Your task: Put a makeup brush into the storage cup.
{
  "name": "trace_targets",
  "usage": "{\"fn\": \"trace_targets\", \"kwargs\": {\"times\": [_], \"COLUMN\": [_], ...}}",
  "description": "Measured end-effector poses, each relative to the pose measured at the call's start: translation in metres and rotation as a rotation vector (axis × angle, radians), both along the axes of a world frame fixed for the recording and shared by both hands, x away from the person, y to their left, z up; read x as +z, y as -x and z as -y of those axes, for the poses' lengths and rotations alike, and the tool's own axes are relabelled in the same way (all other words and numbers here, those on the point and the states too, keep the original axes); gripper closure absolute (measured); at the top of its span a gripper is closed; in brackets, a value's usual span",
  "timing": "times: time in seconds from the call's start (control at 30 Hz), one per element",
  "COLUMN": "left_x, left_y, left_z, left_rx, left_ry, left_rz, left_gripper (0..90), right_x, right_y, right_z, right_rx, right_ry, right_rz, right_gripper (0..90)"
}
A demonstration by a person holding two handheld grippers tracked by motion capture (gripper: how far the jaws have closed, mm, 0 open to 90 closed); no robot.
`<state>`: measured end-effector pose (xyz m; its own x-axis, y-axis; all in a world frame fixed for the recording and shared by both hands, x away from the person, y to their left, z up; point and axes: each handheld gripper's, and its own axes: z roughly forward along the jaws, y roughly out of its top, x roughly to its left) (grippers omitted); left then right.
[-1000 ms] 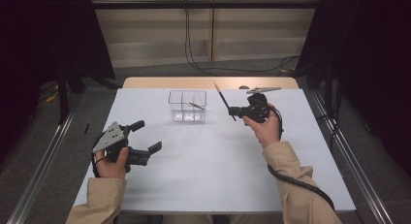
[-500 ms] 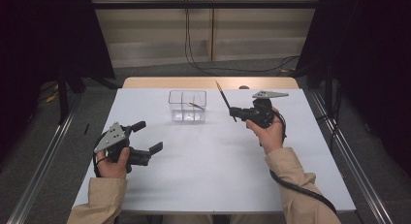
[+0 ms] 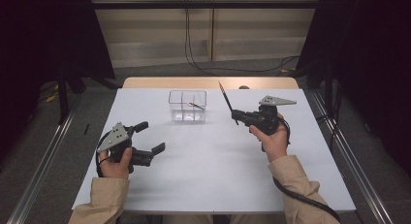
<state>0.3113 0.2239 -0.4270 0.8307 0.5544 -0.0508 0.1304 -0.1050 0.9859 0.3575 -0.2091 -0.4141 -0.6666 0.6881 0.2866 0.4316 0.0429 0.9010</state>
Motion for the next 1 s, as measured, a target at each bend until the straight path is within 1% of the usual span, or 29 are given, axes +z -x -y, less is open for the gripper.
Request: {"fn": "trace_targets", "kwargs": {"times": [0.07,0.2,0.43,0.53,0.63,0.73,1.0], "left_x": [0.000,0.000,0.000,-0.001,-0.001,0.000,-0.001], "left_y": [0.000,0.000,0.000,0.000,0.000,0.000,0.000], "left_z": [0.001,0.003,0.004,0.004,0.004,0.004,0.006], "left_rx": [-0.002,-0.007,-0.004,-0.005,-0.003,-0.003,-0.005], "left_ry": [0.001,-0.004,-0.004,-0.002,0.000,0.000,0.005], "left_rz": [-0.001,0.001,0.000,-0.002,-0.004,-0.004,-0.006], "left_gripper": [0.5,0.4,0.5,0.5,0.5,0.5,0.4], "right_x": [-0.001,-0.002,-0.003,-0.004,-0.004,-0.003,-0.002], "right_y": [0.003,0.008,0.016,0.020,0.023,0.026,0.034], "right_z": [0.001,0.004,0.006,0.005,0.003,0.001,-0.004], "right_rx": [0.003,0.007,0.019,0.028,0.037,0.049,0.075], "right_ry": [-0.008,-0.023,-0.035,-0.040,-0.046,-0.050,-0.052], "right_rz": [-0.003,0.012,0.020,0.028,0.026,0.036,0.047], "right_gripper": [85.3,85.3,85.3,85.3,85.2,85.2,85.2]}}
